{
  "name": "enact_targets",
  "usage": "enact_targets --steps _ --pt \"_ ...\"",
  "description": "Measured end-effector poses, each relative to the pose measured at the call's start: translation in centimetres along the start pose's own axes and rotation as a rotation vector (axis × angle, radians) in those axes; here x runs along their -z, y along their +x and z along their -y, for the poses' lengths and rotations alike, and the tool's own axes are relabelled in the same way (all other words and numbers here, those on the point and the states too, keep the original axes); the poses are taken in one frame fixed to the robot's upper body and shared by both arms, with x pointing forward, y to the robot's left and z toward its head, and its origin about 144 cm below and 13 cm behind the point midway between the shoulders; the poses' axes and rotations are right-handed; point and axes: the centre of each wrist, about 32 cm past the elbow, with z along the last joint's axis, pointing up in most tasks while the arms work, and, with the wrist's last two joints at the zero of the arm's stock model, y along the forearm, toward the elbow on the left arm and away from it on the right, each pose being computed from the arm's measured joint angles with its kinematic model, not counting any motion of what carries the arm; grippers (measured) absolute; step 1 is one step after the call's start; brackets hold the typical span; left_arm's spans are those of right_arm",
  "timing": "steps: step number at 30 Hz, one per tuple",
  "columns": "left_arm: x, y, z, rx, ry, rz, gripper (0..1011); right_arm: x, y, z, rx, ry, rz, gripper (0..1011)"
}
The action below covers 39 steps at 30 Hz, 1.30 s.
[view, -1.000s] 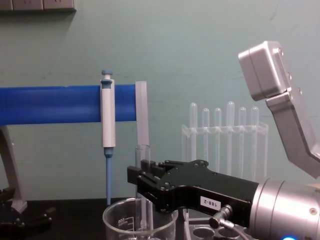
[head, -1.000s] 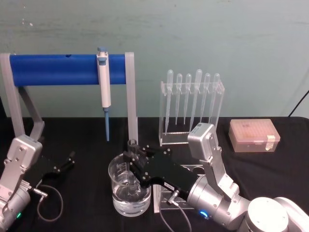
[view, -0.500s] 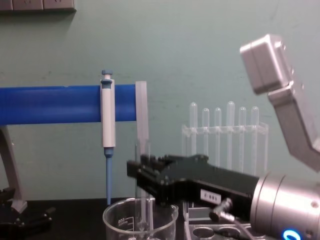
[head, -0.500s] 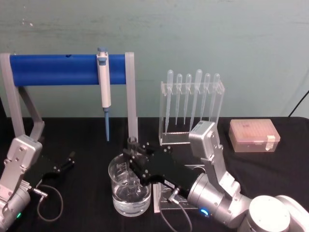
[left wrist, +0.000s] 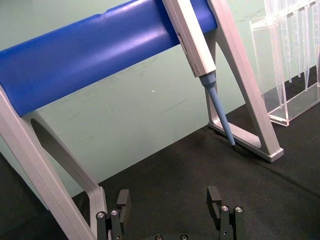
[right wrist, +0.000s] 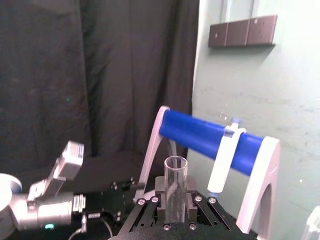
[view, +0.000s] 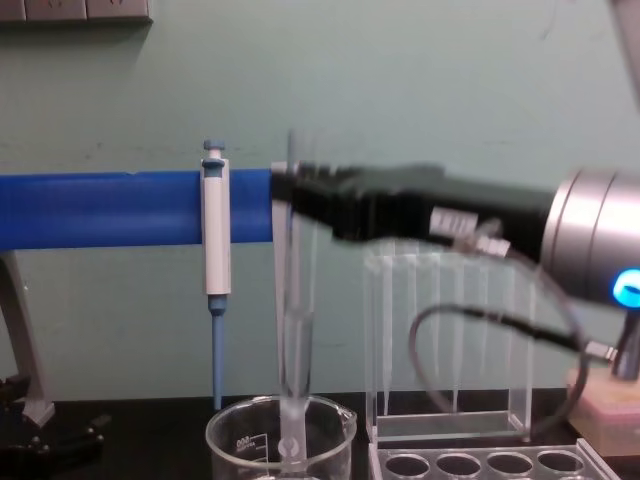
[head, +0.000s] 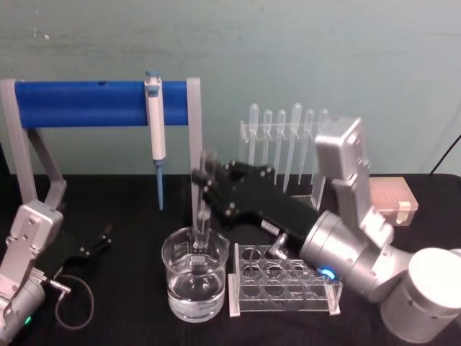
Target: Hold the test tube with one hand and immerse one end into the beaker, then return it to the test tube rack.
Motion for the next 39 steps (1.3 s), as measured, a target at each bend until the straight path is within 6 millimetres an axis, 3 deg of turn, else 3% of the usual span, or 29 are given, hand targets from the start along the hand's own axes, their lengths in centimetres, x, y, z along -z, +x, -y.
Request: enact_targets --steps 9,14,24,39 --pt "0.0 0.0 0.0 0.000 0.000 0.000 1000 -3.3 1.0 1.5 0.034 0.033 0.008 224" --pt "0.0 0.0 0.0 0.000 0.000 0.000 1000 -3.7 1.5 2.9 0.079 0.015 0.021 224" --pt "0.0 0.0 0.0 0.000 0.000 0.000 1000 -2.3 1.8 6.0 0.171 -0.066 0.018 224" --pt "0.0 0.0 0.0 0.000 0.000 0.000 1000 -0.5 1.0 6.9 0.192 -0.110 0.006 224"
